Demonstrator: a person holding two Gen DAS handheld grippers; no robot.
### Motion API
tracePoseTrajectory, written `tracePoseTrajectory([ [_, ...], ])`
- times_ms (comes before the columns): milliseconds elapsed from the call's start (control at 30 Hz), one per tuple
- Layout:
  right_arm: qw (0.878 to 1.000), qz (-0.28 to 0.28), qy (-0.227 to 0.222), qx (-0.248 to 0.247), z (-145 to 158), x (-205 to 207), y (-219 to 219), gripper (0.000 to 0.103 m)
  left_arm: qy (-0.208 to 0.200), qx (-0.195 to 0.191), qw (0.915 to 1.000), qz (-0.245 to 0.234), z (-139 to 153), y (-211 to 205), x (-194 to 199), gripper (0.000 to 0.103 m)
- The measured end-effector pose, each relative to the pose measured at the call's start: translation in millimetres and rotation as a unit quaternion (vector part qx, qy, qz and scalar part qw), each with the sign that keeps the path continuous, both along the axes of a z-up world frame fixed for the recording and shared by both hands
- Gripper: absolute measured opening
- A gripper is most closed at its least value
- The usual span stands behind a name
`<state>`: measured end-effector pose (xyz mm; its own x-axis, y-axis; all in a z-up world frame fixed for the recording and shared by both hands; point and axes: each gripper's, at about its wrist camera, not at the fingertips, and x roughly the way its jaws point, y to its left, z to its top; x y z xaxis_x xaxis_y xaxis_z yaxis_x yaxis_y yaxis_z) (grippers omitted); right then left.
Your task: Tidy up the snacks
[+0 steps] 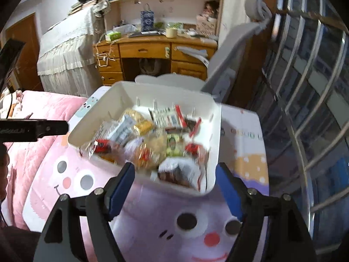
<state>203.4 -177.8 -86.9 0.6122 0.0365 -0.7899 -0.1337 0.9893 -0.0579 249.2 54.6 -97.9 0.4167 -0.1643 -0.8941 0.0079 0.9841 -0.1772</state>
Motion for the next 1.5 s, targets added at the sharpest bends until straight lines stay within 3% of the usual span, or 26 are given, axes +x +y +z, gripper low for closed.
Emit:
tracePoseTrajectory([
  [233,0.994,-0.034,0.086,0.051,-17,-52,1,0.097,0.022,-0.011,0.9997,-0.002,-8,33,-63,0.083],
  [467,0.985,-0.084,0.132,0.066,-22,-113,21,0.099,0.035,-0.028,0.9990,-0.005,-12,64,-124,0.083],
  [633,0.973,-0.131,0.153,0.109,-16,-156,33,0.099,0.050,-0.033,0.9981,-0.010,-6,71,-158,0.083],
  [767,0.975,-0.123,0.156,0.099,1,-179,42,0.099,0.054,-0.046,0.9970,-0.032,14,60,-171,0.083],
  [1033,0.983,-0.067,0.127,0.111,64,-190,47,0.099,-0.011,-0.009,0.9988,-0.048,87,25,-189,0.089],
  [1200,0.984,-0.078,0.117,0.113,99,-193,34,0.099,-0.041,0.011,0.9982,-0.042,128,4,-205,0.091],
  [1300,0.983,-0.092,0.118,0.109,110,-198,25,0.099,-0.058,0.006,0.9981,-0.022,138,-1,-214,0.094],
  [1400,0.986,-0.090,0.100,0.095,115,-206,23,0.099,-0.072,0.042,0.9962,-0.024,141,-15,-222,0.097],
  [1500,0.987,-0.084,0.092,0.100,114,-213,23,0.100,-0.075,0.054,0.9954,-0.023,140,-22,-228,0.102],
])
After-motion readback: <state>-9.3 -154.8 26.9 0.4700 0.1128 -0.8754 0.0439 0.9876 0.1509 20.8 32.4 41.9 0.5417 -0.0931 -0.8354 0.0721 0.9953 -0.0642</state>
